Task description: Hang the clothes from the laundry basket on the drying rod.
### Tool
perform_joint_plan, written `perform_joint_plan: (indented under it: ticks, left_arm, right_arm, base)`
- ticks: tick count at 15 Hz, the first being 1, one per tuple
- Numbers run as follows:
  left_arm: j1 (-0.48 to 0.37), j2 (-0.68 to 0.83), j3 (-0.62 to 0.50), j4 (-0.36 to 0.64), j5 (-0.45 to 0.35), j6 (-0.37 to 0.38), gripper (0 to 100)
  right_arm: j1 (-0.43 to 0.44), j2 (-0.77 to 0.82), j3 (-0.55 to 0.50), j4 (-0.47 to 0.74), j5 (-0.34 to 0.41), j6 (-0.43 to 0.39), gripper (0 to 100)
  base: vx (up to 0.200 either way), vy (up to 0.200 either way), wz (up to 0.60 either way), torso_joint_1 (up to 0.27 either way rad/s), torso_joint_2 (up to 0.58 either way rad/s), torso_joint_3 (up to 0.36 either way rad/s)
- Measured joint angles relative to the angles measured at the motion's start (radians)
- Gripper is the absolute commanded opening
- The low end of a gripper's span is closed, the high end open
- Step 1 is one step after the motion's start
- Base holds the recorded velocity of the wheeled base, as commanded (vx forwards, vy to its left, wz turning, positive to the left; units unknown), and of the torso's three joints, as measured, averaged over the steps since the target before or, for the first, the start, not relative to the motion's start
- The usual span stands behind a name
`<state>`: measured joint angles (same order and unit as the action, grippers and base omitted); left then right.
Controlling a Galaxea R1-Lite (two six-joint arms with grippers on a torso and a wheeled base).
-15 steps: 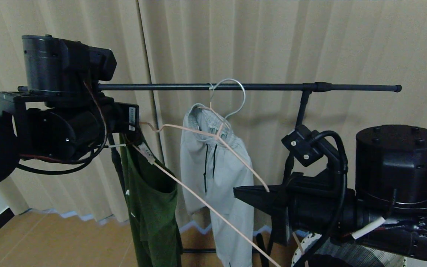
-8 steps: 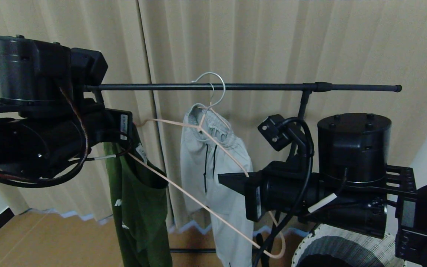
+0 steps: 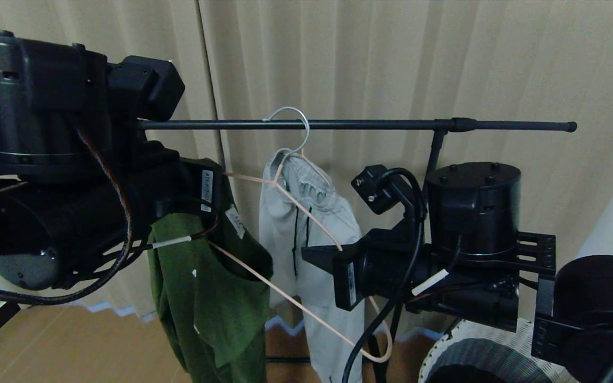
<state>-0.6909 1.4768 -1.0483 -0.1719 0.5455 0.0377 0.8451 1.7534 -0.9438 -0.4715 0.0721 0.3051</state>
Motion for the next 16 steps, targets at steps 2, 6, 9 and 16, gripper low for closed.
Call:
perform_joint_plan:
  ticks: [2, 6, 9, 16]
  left_arm:
    - [-0.020, -0.006, 0.004, 0.000, -0.034, -0.003, 0]
    - [-0.031, -0.042, 0.043, 0.001, -0.241, 0.003, 0]
    - [-0.029, -0.070, 0.079, 0.001, -0.329, 0.007, 0]
    - [-0.040, -0.097, 0.154, -0.012, -0.335, 0.014, 100]
  right_arm:
    - [0.000, 0.021, -0.027, 0.000, 0.000, -0.001, 0]
    - [-0.001, 0.037, -0.041, 0.004, -0.003, -0.002, 0]
    - [0.000, 0.027, -0.036, 0.023, -0.011, -0.003, 0]
    - [0.000, -0.024, -0.032, 0.033, -0.033, -0.009, 0]
  base:
    - [0.000, 0.000, 0.00, 0.000, 0.00, 0.000]
    - [0.000, 0.000, 0.00, 0.000, 0.00, 0.000]
    - [0.000, 0.000, 0.00, 0.000, 0.00, 0.000]
    - [0.000, 0.000, 0.00, 0.000, 0.00, 0.000]
